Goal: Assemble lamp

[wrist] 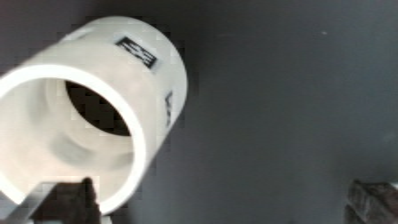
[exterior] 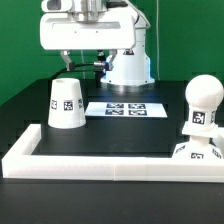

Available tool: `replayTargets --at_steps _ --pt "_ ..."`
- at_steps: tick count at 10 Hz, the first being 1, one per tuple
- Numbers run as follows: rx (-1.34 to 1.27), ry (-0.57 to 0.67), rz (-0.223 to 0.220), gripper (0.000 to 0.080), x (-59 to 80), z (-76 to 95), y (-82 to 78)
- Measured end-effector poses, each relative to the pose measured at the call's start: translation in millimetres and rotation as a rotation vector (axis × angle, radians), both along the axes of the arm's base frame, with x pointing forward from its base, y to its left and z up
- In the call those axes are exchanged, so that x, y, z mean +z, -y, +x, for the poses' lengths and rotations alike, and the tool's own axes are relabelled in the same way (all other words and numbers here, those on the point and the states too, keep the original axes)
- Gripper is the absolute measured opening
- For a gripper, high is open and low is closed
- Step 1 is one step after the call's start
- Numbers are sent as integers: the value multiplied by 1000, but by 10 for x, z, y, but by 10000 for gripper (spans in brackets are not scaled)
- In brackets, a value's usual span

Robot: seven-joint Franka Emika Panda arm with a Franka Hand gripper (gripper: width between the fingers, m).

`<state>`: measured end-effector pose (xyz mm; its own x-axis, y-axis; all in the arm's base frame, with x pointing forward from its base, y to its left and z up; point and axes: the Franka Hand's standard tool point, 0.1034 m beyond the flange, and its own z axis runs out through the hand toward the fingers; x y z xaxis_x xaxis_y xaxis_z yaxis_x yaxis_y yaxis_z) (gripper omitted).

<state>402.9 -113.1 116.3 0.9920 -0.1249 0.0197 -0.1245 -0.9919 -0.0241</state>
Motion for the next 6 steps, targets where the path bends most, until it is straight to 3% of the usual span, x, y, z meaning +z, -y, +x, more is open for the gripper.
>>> replayTargets --at_steps 4,6 --pt "38 -13 -15 698 -152 -20 115" --pt "45 -23 -35 698 -318 -31 155"
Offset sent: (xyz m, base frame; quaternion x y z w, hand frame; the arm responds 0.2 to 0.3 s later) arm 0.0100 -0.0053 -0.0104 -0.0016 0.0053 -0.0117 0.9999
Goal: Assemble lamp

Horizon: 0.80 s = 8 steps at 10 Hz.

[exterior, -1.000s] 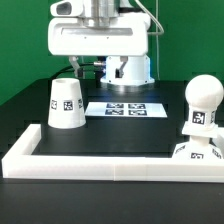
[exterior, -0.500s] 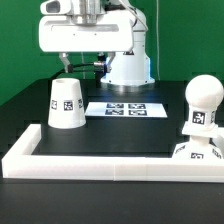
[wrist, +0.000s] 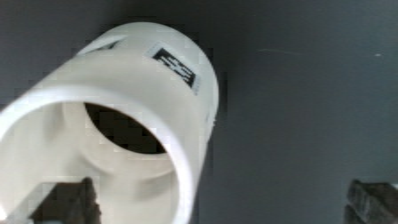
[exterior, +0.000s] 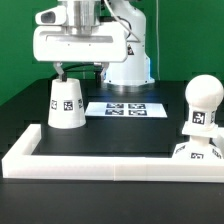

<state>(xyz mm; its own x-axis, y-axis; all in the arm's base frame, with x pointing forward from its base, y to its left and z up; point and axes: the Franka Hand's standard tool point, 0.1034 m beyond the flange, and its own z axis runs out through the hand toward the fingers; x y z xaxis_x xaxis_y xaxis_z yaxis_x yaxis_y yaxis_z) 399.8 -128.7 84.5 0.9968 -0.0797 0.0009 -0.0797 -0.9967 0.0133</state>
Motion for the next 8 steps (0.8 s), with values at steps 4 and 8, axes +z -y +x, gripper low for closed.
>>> replayTargets --at_steps 4,8 --pt "14 -23 -7 565 -127 -52 -49" --pt "15 -22 -8 68 -125 -48 -47"
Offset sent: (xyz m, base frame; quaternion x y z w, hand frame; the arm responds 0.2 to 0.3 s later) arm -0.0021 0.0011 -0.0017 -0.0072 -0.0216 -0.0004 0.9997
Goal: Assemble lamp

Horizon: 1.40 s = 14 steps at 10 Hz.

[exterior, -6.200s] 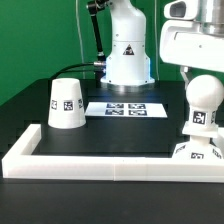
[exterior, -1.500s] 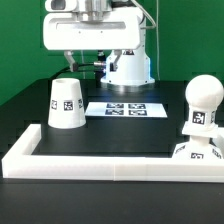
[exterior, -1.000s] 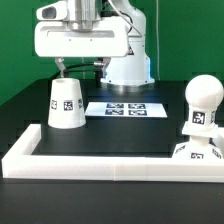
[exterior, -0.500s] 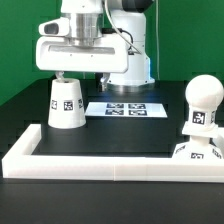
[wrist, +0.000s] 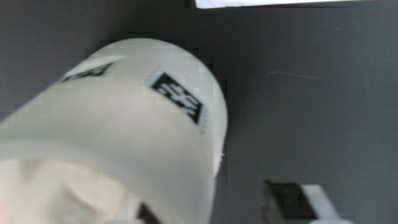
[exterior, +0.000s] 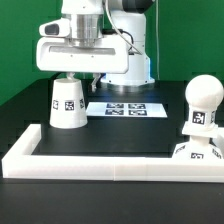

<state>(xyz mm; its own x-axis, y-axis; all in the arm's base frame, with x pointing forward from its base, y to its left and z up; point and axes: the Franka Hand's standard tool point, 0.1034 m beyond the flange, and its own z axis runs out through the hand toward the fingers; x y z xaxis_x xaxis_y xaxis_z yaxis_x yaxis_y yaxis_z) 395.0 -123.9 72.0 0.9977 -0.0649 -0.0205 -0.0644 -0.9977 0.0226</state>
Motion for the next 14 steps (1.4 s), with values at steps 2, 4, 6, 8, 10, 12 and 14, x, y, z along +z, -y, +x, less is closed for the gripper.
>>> replayTargets --at_steps 2,4,6,8,10,12,14 --pt "0 4 -1 43 9 11 1" --pt "0 4 -1 43 9 11 1" --pt "-4 2 1 43 14 13 -14" --pt "-25 -4 40 44 221 102 -303" --pt "-65 9 66 44 429 221 -567" --pt "-84 24 91 44 680 483 -862" --pt "-132 11 103 44 899 750 -1054"
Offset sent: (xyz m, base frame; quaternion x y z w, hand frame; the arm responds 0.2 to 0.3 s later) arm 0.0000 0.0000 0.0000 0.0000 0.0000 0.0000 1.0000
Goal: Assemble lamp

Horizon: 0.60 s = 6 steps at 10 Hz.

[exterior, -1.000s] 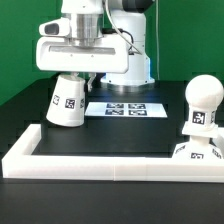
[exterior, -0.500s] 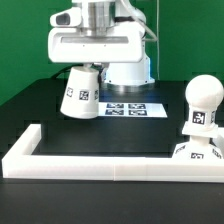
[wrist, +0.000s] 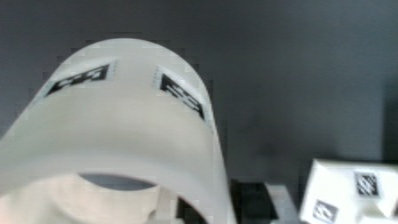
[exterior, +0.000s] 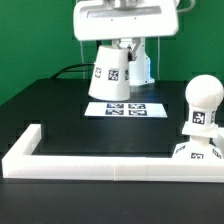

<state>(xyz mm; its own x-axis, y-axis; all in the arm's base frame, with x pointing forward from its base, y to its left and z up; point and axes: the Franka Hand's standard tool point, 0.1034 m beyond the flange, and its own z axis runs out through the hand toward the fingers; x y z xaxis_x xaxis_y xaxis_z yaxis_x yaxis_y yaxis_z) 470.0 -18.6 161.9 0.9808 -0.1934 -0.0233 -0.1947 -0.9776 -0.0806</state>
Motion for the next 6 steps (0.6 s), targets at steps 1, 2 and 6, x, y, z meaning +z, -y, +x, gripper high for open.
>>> replayTargets --at_steps 1,2,6 --pt "9 -6 -1 44 22 69 -23" --pt "6 -9 -1 44 -1 44 -13" --pt "5 -14 3 44 9 42 -41"
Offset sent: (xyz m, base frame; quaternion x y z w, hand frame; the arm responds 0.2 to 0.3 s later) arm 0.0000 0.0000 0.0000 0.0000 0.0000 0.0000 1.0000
